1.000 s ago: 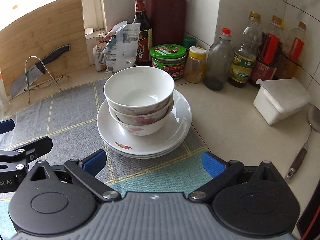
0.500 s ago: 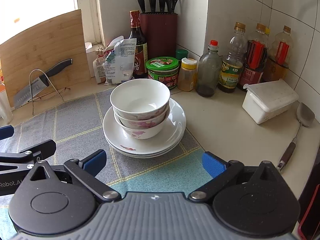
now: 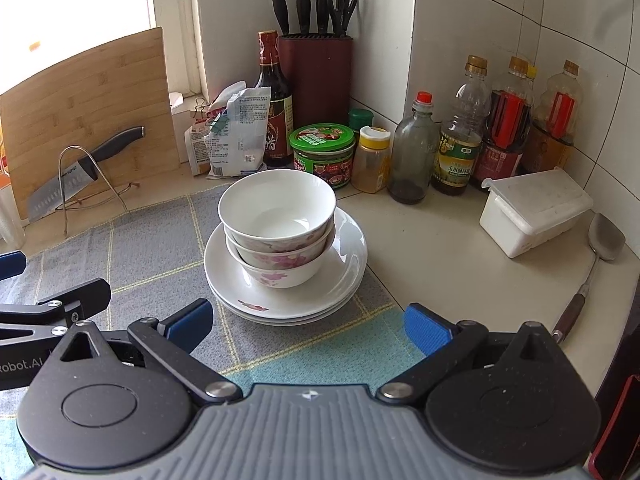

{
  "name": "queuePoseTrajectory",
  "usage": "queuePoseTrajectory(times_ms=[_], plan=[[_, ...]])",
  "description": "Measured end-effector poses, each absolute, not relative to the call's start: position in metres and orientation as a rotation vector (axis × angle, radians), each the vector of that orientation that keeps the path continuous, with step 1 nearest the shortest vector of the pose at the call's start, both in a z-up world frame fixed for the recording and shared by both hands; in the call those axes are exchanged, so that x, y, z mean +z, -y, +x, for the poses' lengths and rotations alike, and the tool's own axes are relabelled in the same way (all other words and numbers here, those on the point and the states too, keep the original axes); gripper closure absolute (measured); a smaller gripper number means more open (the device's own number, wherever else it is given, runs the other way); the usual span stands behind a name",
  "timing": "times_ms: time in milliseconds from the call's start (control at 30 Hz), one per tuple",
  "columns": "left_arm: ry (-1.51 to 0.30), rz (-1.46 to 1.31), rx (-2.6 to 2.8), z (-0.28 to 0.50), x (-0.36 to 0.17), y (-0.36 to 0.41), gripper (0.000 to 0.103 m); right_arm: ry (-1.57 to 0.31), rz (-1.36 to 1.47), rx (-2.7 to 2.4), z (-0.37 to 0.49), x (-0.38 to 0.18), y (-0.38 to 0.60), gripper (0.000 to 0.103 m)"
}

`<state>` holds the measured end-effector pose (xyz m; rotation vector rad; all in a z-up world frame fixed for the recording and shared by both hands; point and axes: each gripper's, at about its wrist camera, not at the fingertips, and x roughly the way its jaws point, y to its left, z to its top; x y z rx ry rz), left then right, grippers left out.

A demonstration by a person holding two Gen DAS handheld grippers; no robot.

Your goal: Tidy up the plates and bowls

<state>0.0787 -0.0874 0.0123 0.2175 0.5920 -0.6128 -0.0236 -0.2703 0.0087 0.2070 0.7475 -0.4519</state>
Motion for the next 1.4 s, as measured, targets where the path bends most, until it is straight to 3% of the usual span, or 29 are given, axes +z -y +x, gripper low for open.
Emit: queuePoseTrajectory(times_ms=[1400], plan=[[-0.595,0.208,-0.613,0.0823,0.0148,0.0847,0.001,-0.736,0.179,-0.471,-0.0172,0.0142,0.2665,0.000]])
